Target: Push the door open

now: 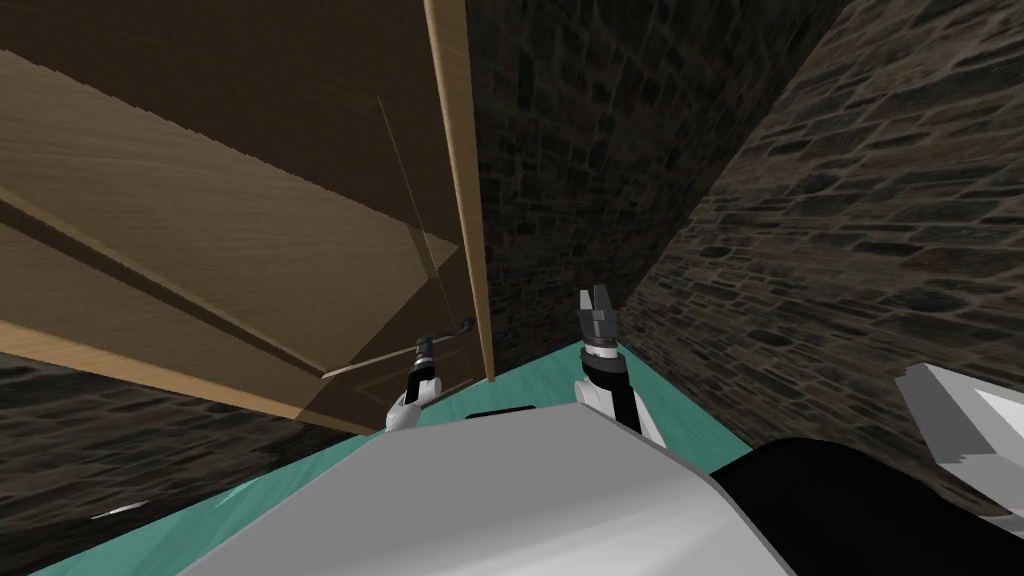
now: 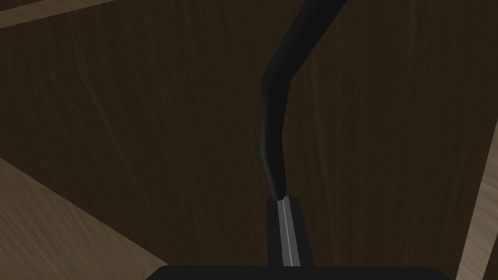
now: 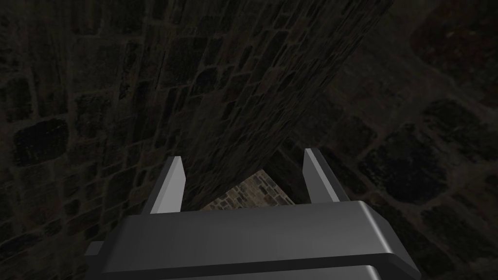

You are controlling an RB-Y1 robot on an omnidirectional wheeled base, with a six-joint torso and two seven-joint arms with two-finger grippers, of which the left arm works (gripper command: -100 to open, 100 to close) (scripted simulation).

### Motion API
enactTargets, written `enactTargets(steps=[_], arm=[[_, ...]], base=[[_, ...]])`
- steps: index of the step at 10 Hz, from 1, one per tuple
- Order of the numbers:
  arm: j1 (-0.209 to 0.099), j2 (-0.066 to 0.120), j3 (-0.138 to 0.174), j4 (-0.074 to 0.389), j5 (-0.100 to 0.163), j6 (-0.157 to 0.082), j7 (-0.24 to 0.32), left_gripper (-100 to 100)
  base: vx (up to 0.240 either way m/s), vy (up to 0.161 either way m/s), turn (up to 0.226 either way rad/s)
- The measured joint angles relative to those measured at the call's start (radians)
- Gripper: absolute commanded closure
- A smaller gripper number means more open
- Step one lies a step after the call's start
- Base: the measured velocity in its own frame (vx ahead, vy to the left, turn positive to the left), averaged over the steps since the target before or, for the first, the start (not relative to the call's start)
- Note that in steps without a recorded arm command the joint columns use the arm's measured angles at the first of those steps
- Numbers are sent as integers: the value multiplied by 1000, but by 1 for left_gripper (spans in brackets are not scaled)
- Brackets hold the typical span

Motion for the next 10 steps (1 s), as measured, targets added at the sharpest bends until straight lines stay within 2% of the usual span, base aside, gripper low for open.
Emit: enactTargets(steps=[1, 3, 5, 8, 10], arm=[[-6, -1, -2, 6, 0, 13, 0, -100], [-3, -18, -6, -19, 0, 60, -5, -100], [-32, -24, -8, 21, 2, 79, -7, -100], [-43, -37, -12, 21, 3, 123, -8, -100], [-54, -41, -14, 37, 4, 135, -7, -100]], base=[[-132, -195, 46], [-165, -186, 31], [-112, -198, 30], [-117, -147, 28], [3, -24, -7]])
